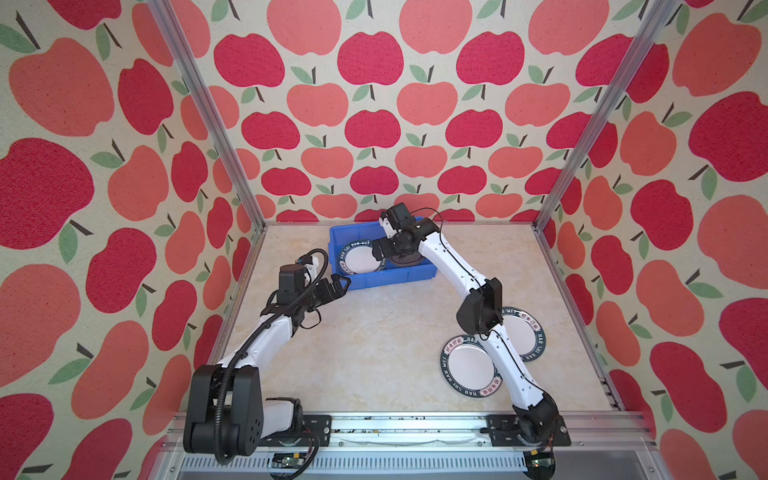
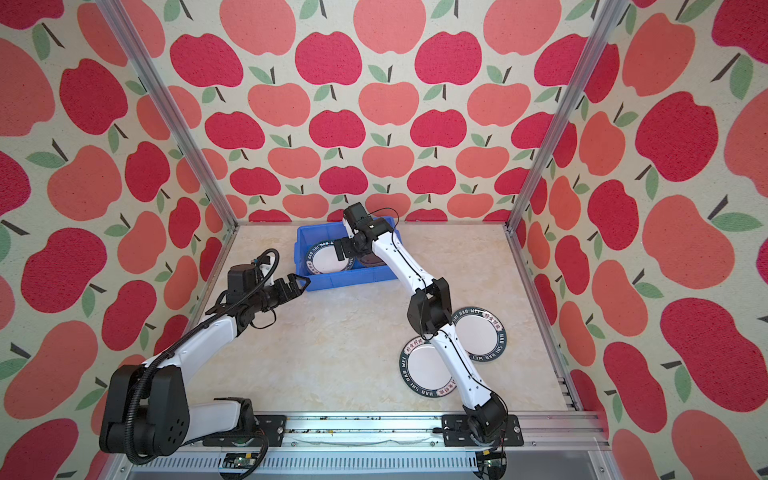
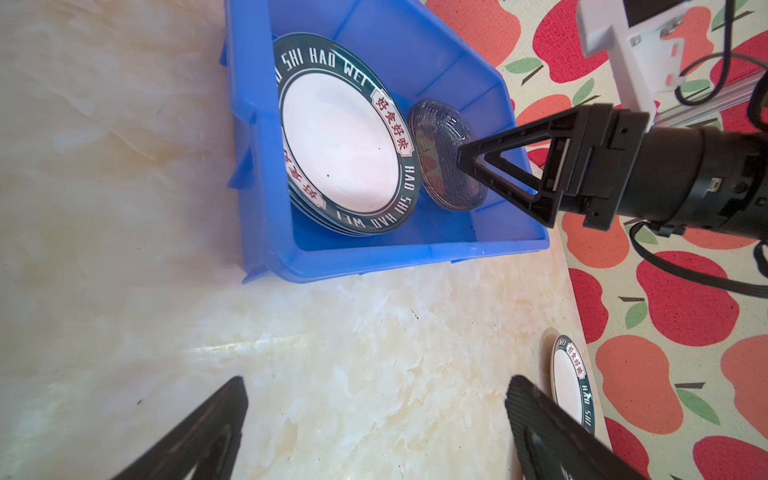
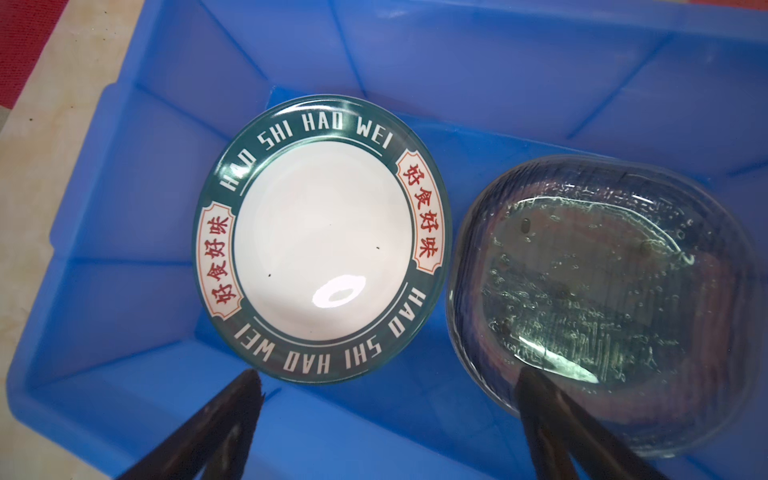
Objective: Place the plates into the plastic bin on the countertop
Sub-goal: 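Open both grippers to release the green-rimmed plate in the bin, then raise both grippers out of the bin and move them to the next green-rimmed plate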
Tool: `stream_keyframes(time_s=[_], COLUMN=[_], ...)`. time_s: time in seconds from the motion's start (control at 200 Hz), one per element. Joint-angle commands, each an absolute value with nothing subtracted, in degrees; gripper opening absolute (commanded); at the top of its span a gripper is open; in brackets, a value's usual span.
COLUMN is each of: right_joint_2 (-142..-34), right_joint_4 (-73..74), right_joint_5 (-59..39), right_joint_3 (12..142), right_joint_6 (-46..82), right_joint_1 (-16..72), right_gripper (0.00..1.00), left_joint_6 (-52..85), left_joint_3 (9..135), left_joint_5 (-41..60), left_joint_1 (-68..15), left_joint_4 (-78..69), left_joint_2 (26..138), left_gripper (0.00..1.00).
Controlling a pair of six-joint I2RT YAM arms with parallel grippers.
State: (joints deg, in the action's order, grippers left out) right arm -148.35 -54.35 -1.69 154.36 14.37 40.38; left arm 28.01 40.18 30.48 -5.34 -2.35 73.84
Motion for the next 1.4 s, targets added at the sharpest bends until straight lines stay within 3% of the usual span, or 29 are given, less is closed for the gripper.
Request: stream_keyframes(time_s=[0.0, 0.405, 0.605, 1.041, 1.256, 1.396], right_joint_2=[-140.70, -106.41, -96.11, -89.64, -85.56, -81.51], right_joint_4=[-51.15, -24.54, -20.85, -20.63, -20.69, -19.28], right_joint_5=[-8.78, -15.70, -14.63, -14.68, -12.68, -12.19], right_joint_3=[149.91, 99.19, 83.83, 71.87, 67.32, 62.49], right_joint_6=[14.19, 18.42, 18.97, 19.98, 22.62, 24.24], right_joint_1=[38.89, 33.95, 32.23, 27.98, 25.42, 23.25], right_gripper=[0.98, 0.99, 0.98, 0.96, 0.93, 0.92], left_joint_6=[25.22, 26.32, 26.59, 26.24, 23.19, 21.29], left_joint_3=[42.69, 43.14, 43.24, 50.72, 56.60, 61.56], left_joint_5=[29.32, 21.25, 18.02, 17.41, 27.04, 31.53], left_joint_1=[-8.41, -24.43, -31.23, -38.68, -40.61, -42.22], left_joint_4=[-0.10, 2.64, 2.21, 1.65, 2.88, 4.29], left_joint_2=[72.65, 70.42, 72.10, 81.87, 91.05, 97.57], left_gripper=[0.99, 0.99, 0.99, 0.99, 1.00, 0.94])
